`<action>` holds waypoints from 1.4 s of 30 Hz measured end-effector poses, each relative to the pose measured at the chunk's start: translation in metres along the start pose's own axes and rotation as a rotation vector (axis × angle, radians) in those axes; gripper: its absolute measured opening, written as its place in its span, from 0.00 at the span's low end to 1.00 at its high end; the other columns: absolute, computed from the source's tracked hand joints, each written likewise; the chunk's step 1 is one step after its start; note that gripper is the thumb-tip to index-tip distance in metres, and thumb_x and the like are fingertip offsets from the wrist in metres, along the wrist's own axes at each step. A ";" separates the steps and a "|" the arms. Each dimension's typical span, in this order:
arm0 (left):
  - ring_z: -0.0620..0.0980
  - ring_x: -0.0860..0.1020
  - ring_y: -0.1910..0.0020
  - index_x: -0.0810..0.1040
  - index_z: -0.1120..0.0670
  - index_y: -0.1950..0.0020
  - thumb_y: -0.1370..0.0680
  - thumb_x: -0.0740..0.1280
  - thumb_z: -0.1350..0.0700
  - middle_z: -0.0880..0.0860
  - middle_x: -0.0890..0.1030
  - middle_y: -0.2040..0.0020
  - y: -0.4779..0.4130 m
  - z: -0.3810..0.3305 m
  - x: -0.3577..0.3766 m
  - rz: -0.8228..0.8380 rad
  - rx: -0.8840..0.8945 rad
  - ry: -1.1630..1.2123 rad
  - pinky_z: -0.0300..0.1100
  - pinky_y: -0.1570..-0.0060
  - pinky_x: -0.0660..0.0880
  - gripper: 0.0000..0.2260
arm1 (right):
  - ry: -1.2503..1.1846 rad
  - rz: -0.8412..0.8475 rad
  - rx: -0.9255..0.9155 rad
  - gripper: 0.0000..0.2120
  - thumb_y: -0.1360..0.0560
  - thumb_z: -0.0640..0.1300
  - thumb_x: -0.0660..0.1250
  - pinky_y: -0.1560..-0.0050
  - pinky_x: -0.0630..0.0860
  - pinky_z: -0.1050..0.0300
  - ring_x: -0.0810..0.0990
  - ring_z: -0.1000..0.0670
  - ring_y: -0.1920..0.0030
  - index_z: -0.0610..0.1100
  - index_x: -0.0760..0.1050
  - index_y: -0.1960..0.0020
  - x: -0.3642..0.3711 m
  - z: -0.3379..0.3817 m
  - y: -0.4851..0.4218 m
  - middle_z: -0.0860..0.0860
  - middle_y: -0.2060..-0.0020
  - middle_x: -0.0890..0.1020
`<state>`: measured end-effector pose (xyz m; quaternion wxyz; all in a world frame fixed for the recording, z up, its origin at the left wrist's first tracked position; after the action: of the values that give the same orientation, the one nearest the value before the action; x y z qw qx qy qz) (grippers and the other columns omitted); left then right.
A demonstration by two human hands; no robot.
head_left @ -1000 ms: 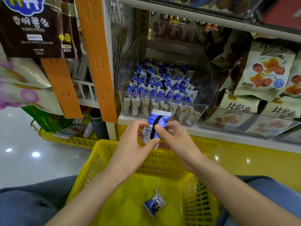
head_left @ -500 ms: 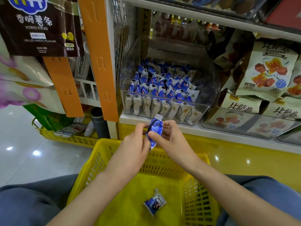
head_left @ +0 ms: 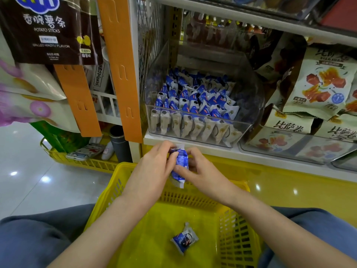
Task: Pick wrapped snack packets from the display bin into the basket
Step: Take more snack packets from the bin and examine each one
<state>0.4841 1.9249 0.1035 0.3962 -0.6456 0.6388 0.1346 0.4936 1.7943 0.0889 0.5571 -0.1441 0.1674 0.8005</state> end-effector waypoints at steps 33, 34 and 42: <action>0.43 0.82 0.52 0.78 0.48 0.46 0.23 0.65 0.57 0.47 0.84 0.51 -0.014 -0.003 -0.005 0.144 -0.434 0.927 0.36 0.56 0.79 0.08 | -0.283 -0.236 -0.111 0.08 0.24 0.38 0.63 0.54 0.76 0.68 0.80 0.60 0.56 0.46 0.76 0.46 -0.023 0.024 0.001 0.54 0.55 0.83; 0.42 0.82 0.52 0.77 0.48 0.45 0.23 0.65 0.58 0.46 0.84 0.51 -0.014 -0.003 -0.007 0.142 -0.417 0.924 0.36 0.55 0.79 0.09 | -0.276 -0.249 -0.136 0.08 0.24 0.38 0.63 0.56 0.75 0.69 0.80 0.61 0.57 0.47 0.77 0.48 -0.024 0.025 0.002 0.56 0.57 0.83; 0.42 0.80 0.48 0.76 0.49 0.39 0.25 0.65 0.52 0.45 0.83 0.49 -0.031 0.004 -0.018 0.093 -0.398 0.962 0.39 0.51 0.75 0.14 | -0.006 -0.249 -0.339 0.10 0.28 0.49 0.65 0.51 0.77 0.64 0.81 0.59 0.53 0.59 0.74 0.48 -0.031 0.055 -0.005 0.60 0.53 0.82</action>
<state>0.5115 1.9366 0.1231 -0.0787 -0.6681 0.7388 -0.0408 0.5066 1.7929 0.1508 0.6199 -0.2531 0.0098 0.7427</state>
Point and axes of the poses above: each hand's wrist, its own y-axis away from the middle knuckle, its own x-axis out of the palm, z = x × y, the point moved 3 cm from there along -y, towards the middle knuckle
